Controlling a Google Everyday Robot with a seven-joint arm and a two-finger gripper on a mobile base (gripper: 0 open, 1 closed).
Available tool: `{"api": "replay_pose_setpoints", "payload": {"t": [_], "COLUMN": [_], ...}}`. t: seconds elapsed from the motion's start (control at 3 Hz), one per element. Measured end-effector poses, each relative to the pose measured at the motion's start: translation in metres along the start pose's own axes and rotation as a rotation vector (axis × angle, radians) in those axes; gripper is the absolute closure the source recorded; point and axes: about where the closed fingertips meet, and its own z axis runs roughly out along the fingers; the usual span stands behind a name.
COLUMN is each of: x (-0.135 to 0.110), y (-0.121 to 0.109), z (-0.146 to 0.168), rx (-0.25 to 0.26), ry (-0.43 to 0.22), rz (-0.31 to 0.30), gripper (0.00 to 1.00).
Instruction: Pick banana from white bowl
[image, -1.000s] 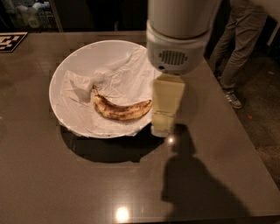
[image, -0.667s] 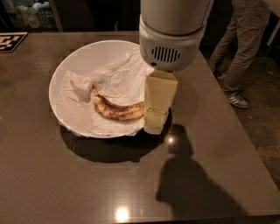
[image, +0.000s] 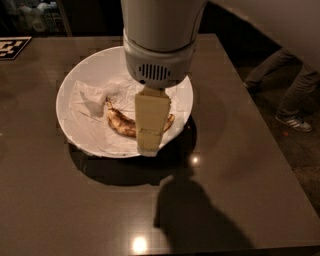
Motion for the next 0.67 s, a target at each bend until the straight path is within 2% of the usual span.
{"api": "replay_pose_setpoints", "payload": {"t": [0.33,0.67], "x": [-0.024,-0.028], "y": [0.005,-0.003], "z": [0.015,0.033], "rx": [-0.035,-0.075], "ry": [-0.007,0.0], "rz": [-0.028,-0.006], "gripper": [0.04,0.17]}}
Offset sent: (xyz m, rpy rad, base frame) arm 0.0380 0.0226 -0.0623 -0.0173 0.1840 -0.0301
